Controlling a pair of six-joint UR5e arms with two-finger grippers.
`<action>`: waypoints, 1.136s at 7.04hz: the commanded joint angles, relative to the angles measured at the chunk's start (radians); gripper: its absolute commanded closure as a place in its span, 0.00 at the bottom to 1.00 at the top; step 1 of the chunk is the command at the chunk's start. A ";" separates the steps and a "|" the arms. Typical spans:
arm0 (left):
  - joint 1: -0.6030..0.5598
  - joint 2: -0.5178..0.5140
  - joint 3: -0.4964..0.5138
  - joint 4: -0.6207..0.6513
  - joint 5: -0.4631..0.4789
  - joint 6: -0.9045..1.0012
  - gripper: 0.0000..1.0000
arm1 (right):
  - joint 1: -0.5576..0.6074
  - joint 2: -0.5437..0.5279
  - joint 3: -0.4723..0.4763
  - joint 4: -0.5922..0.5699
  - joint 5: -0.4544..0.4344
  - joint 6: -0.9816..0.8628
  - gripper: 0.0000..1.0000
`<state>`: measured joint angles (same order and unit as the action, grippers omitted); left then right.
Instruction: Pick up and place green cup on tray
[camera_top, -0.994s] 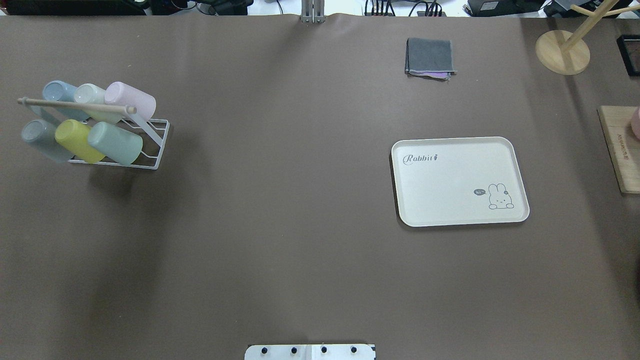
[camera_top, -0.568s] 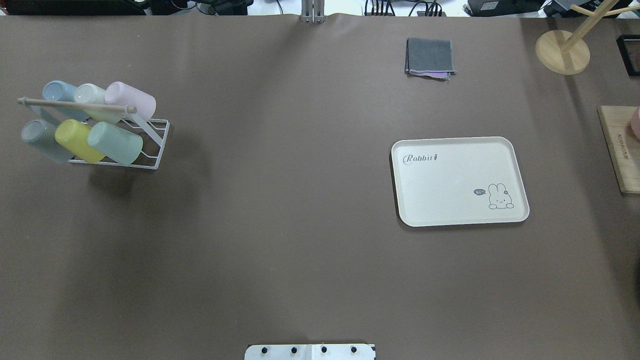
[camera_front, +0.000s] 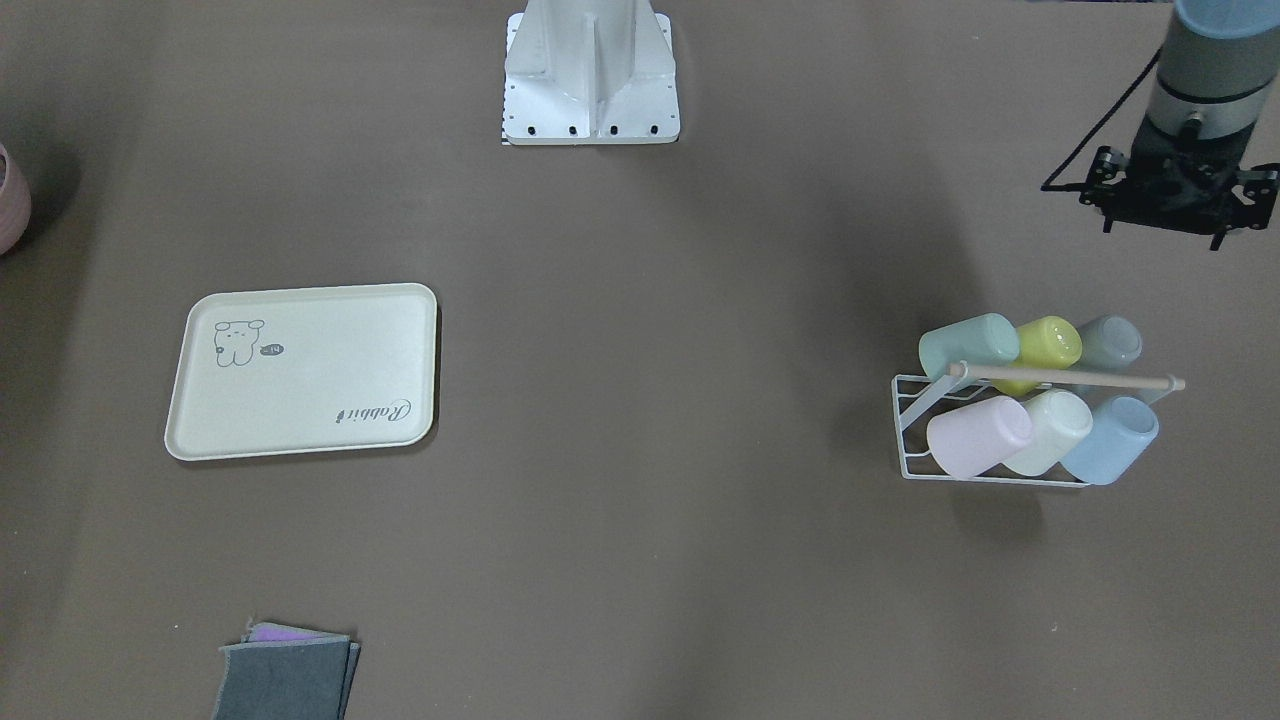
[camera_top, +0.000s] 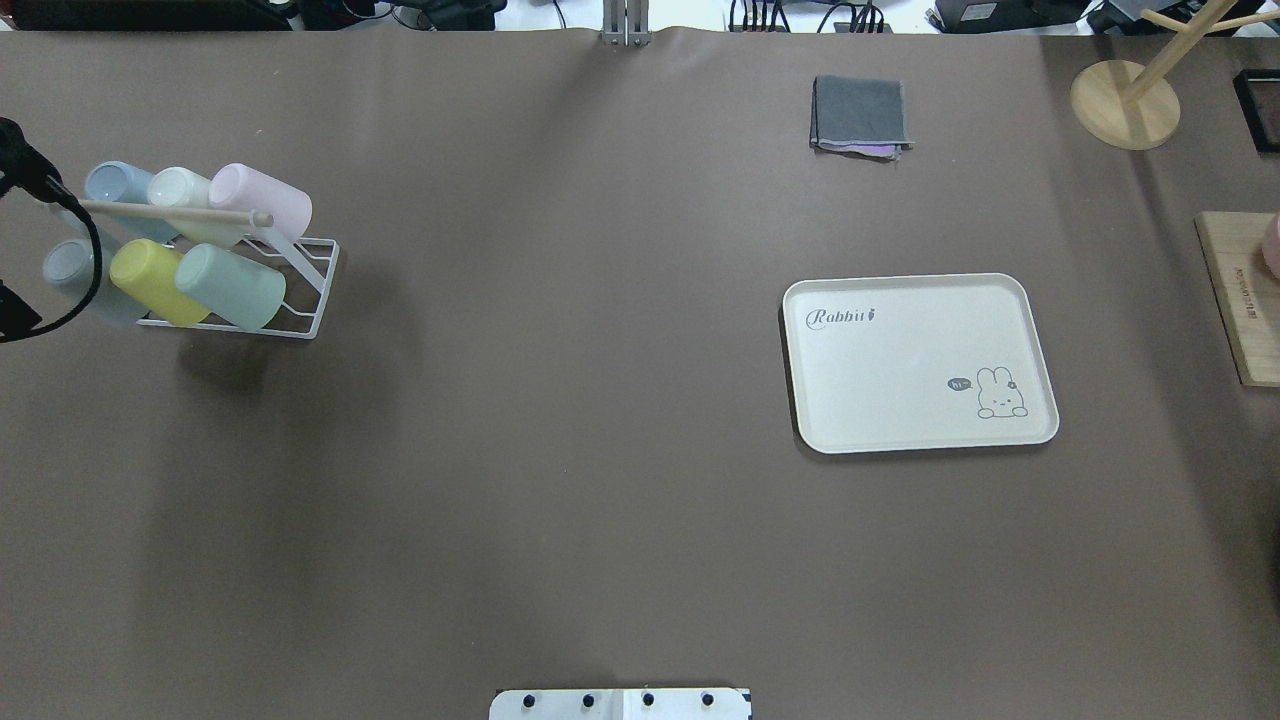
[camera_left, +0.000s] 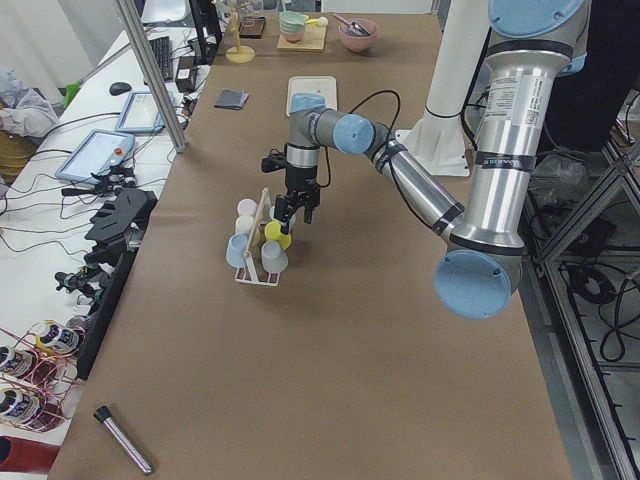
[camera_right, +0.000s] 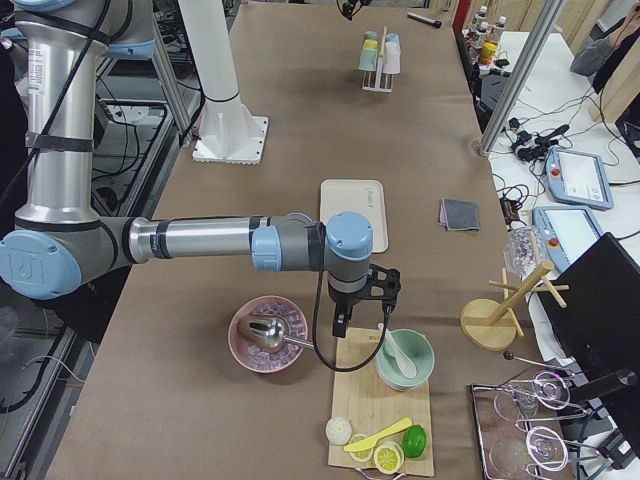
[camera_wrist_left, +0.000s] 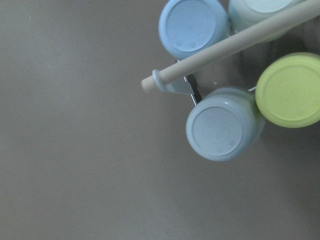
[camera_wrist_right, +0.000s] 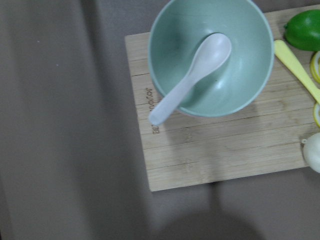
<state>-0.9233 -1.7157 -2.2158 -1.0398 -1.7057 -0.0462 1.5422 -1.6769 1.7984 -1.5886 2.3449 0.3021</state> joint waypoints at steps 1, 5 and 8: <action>0.226 -0.129 -0.070 0.285 0.234 0.032 0.02 | -0.155 0.049 0.053 0.045 0.052 0.193 0.00; 0.384 -0.169 -0.009 0.280 0.507 0.424 0.02 | -0.469 0.065 -0.037 0.423 -0.047 0.419 0.00; 0.380 -0.257 0.131 0.311 0.679 0.608 0.02 | -0.568 0.078 -0.121 0.525 -0.096 0.419 0.00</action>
<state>-0.5264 -1.9532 -2.1316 -0.7350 -1.0927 0.5321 1.0124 -1.6025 1.7104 -1.1081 2.2586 0.7206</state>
